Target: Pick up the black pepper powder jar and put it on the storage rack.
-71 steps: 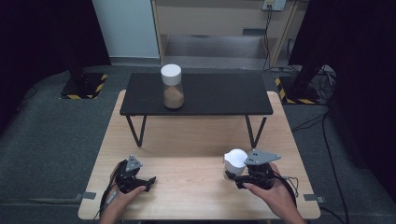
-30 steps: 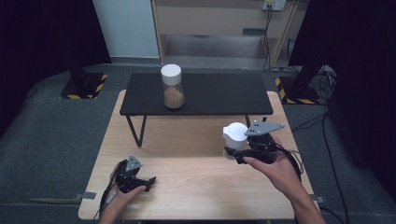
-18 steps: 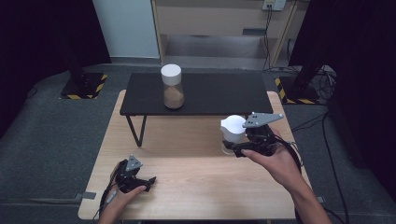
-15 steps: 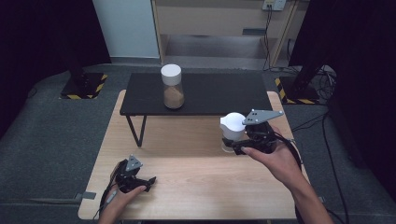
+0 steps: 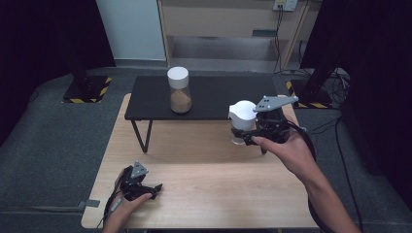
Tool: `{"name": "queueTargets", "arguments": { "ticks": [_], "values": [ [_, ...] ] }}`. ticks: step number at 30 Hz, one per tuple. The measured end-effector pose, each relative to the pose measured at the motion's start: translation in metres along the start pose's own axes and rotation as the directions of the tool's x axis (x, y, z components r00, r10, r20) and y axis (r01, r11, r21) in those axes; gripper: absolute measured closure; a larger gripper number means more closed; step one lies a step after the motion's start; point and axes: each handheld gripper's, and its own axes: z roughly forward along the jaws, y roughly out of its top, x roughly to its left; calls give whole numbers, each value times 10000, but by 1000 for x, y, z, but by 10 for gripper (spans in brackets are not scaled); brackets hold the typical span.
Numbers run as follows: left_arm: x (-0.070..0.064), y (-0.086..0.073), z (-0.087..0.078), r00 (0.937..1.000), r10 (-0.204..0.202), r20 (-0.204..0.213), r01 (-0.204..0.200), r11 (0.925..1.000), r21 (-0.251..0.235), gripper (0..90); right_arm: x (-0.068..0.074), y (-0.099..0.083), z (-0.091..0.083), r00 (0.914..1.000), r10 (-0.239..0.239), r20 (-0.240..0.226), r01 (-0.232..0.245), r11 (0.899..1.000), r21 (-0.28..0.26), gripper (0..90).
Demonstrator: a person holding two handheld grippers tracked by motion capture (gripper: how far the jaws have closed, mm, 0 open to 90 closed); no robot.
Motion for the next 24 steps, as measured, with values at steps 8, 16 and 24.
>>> {"name": "queueTargets", "arguments": {
  "ticks": [8,16,24],
  "values": [
    [0,0,0,10000,-29,-7,29,10000,-20,0,-13,14,3,9997,92,231,-90,9999,-52,315],
    [0,0,0,10000,0,-14,0,10000,-19,0,-23,24,16,9995,137,270,-136,9999,-27,315],
    [0,0,0,10000,5,-11,-5,10000,-16,0,-31,32,28,9993,143,333,-142,9999,-42,314]
  ]
}}
